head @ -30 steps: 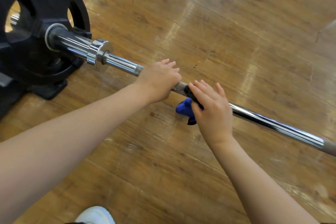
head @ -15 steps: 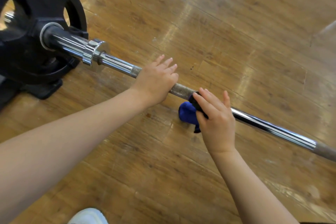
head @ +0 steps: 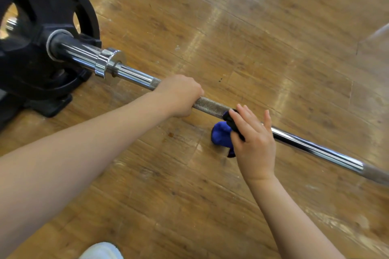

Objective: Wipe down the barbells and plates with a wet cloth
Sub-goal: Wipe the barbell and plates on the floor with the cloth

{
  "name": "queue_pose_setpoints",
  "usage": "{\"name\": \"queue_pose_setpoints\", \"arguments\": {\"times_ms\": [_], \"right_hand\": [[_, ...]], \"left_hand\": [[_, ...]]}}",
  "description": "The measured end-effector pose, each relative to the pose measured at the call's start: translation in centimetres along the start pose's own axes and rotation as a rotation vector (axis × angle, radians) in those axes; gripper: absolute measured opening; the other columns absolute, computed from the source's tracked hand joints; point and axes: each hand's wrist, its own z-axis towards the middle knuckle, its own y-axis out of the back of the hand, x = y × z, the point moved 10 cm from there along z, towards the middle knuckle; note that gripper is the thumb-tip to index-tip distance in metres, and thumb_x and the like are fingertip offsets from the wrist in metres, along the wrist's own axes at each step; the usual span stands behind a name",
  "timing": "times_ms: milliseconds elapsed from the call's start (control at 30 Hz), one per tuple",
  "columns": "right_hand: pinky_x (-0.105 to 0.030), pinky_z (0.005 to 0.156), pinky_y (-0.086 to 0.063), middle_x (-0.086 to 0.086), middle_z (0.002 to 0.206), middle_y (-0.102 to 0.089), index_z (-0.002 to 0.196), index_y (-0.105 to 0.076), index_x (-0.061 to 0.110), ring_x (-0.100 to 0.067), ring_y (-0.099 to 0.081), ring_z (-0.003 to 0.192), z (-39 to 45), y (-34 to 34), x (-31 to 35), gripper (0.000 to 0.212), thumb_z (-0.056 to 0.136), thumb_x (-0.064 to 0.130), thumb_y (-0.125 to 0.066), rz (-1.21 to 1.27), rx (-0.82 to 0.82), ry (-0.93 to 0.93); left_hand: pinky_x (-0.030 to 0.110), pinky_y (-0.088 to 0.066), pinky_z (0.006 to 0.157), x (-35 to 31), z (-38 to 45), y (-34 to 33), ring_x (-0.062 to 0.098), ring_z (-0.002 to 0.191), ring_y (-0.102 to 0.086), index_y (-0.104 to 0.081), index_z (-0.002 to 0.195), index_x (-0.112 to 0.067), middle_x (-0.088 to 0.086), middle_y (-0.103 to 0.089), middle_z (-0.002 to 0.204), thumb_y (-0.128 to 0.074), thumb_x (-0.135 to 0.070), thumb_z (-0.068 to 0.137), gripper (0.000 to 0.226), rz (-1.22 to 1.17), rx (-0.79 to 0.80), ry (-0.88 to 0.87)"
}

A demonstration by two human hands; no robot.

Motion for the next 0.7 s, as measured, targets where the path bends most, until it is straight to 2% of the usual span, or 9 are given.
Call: {"name": "queue_pose_setpoints", "arguments": {"times_ms": [33, 67, 133, 233, 300, 400, 467, 567, 700], "right_hand": [[-0.041, 0.112, -0.017, -0.016, 0.114, -0.067, 0.106, -0.07, 0.002, -0.031, -0.063, 0.107, 0.1, 0.1, 0.3, 0.036, 0.077, 0.008, -0.051, -0.004, -0.02, -0.008], [-0.042, 0.111, -0.018, -0.015, 0.112, -0.067, 0.105, -0.071, 0.002, -0.031, -0.064, 0.106, 0.6, 0.0, 1.1, 0.035, 0.076, 0.006, -0.051, -0.001, -0.031, 0.004], [-0.042, 0.11, -0.019, -0.014, 0.11, -0.069, 0.103, -0.072, 0.002, -0.03, -0.065, 0.105, 1.8, -1.2, 3.5, 0.035, 0.078, 0.007, -0.048, 0.025, -0.011, 0.084], [-0.046, 0.109, -0.022, -0.011, 0.112, -0.069, 0.103, -0.072, 0.005, -0.028, -0.064, 0.107, 2.8, -3.0, 5.8, 0.036, 0.078, 0.01, -0.046, 0.022, 0.059, 0.175], [-0.049, 0.111, -0.02, -0.01, 0.114, -0.068, 0.103, -0.072, 0.007, -0.027, -0.064, 0.107, 2.3, -3.0, 4.9, 0.038, 0.076, 0.011, -0.045, -0.009, 0.077, 0.174], [-0.042, 0.115, -0.006, -0.012, 0.116, -0.067, 0.104, -0.072, 0.007, -0.028, -0.064, 0.107, 0.7, -1.2, 2.0, 0.04, 0.075, 0.011, -0.045, -0.013, 0.041, 0.096], [-0.04, 0.115, -0.004, -0.013, 0.114, -0.067, 0.103, -0.072, 0.005, -0.03, -0.064, 0.107, 0.0, -0.2, 0.8, 0.037, 0.076, 0.007, -0.047, -0.009, -0.001, 0.021], [-0.045, 0.113, -0.012, -0.013, 0.108, -0.069, 0.099, -0.073, 0.003, -0.03, -0.066, 0.102, 1.3, -0.4, 2.2, 0.032, 0.077, 0.003, -0.051, 0.022, -0.046, 0.026], [-0.053, 0.104, -0.025, -0.01, 0.105, -0.071, 0.099, -0.073, 0.004, -0.028, -0.067, 0.099, 3.7, -2.7, 6.0, 0.032, 0.076, 0.006, -0.051, 0.043, 0.027, 0.211]], "left_hand": [[0.035, -0.045, 0.087, 0.0, 0.1, 0.0, 0.026, 0.109, -0.056, -0.059, 0.107, -0.019, 0.003, -0.061, 0.111, -0.052, -0.012, 0.082, 0.027, -0.014, 0.001, -0.002], [0.036, -0.04, 0.1, -0.1, 0.1, 0.0, 0.024, 0.116, -0.053, -0.058, 0.11, -0.019, 0.003, -0.061, 0.116, -0.052, -0.012, 0.082, 0.029, 0.003, -0.023, -0.022], [0.042, -0.021, 0.114, -0.6, -0.5, 0.8, 0.024, 0.13, -0.044, -0.057, 0.12, -0.014, 0.005, -0.056, 0.13, -0.057, -0.01, 0.082, 0.039, 0.091, -0.175, -0.053], [0.059, -0.036, 0.1, -0.2, -2.5, 2.4, 0.036, 0.113, -0.059, -0.066, 0.106, 0.001, 0.019, -0.065, 0.116, -0.075, -0.003, 0.062, 0.045, 0.084, -0.472, -0.044], [0.061, -0.038, 0.097, 0.3, -3.0, 2.1, 0.038, 0.108, -0.062, -0.066, 0.107, 0.005, 0.023, -0.065, 0.113, -0.077, -0.001, 0.06, 0.049, 0.093, -0.479, -0.017], [0.057, -0.044, 0.091, 0.1, -3.1, 2.4, 0.038, 0.101, -0.065, -0.068, 0.101, 0.006, 0.024, -0.068, 0.106, -0.074, 0.006, 0.055, 0.046, 0.088, -0.478, -0.045], [0.056, -0.047, 0.088, -0.1, -2.9, 2.5, 0.039, 0.098, -0.066, -0.069, 0.095, 0.006, 0.024, -0.069, 0.102, -0.074, 0.01, 0.05, 0.046, 0.078, -0.481, -0.056], [0.056, -0.047, 0.089, 0.0, -2.7, 2.5, 0.037, 0.098, -0.066, -0.069, 0.095, 0.005, 0.022, -0.069, 0.103, -0.075, 0.009, 0.05, 0.046, 0.055, -0.491, -0.056], [0.058, -0.038, 0.099, 0.5, -3.2, 2.4, 0.037, 0.11, -0.061, -0.063, 0.113, 0.005, 0.022, -0.065, 0.115, -0.076, -0.004, 0.059, 0.056, 0.033, -0.516, 0.004]]}}
